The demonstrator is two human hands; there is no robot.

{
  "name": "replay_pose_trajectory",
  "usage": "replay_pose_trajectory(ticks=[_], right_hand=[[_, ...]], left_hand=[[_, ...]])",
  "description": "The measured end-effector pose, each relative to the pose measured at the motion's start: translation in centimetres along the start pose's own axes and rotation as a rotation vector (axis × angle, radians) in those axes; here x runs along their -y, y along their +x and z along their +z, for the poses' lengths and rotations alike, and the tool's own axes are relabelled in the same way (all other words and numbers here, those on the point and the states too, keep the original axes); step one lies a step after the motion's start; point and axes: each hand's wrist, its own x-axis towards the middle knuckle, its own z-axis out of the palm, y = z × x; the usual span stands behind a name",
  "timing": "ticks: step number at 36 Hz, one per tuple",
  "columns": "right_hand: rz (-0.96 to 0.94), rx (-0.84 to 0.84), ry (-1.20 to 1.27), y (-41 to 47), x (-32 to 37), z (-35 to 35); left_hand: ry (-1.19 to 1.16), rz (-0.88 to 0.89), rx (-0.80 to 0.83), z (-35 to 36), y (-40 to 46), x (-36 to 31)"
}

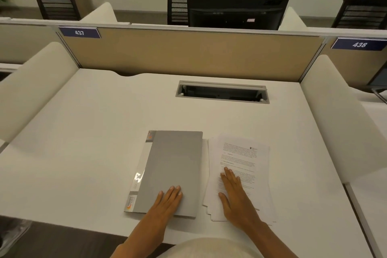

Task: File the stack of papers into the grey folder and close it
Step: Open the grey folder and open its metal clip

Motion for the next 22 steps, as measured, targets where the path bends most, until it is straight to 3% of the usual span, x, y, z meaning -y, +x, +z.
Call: replay_pose_trajectory(ticks=[6,11,18,22], right_hand=[[0.008,-0.059,0.018,0.2,2.6,0.7],[-0.154,0.046,-0.056,1.1,3.9,1.6],[-0.265,0.137,-0.257,1.6,6.2,2.3],[-0.245,0.171,-0.305,1.5,6.2,3.1]], left_hand=[[-0.097,0.026,-0.044,-0.9,0.0,0.0],[-0.198,0.052,-0.16,-1.8,-0.3,-0.1],[-0.328,0.096,-0.442,-3.9,-1.0,-0.7],[-0.521,0.015,-0.569,-5.1,-2.2,-1.4]])
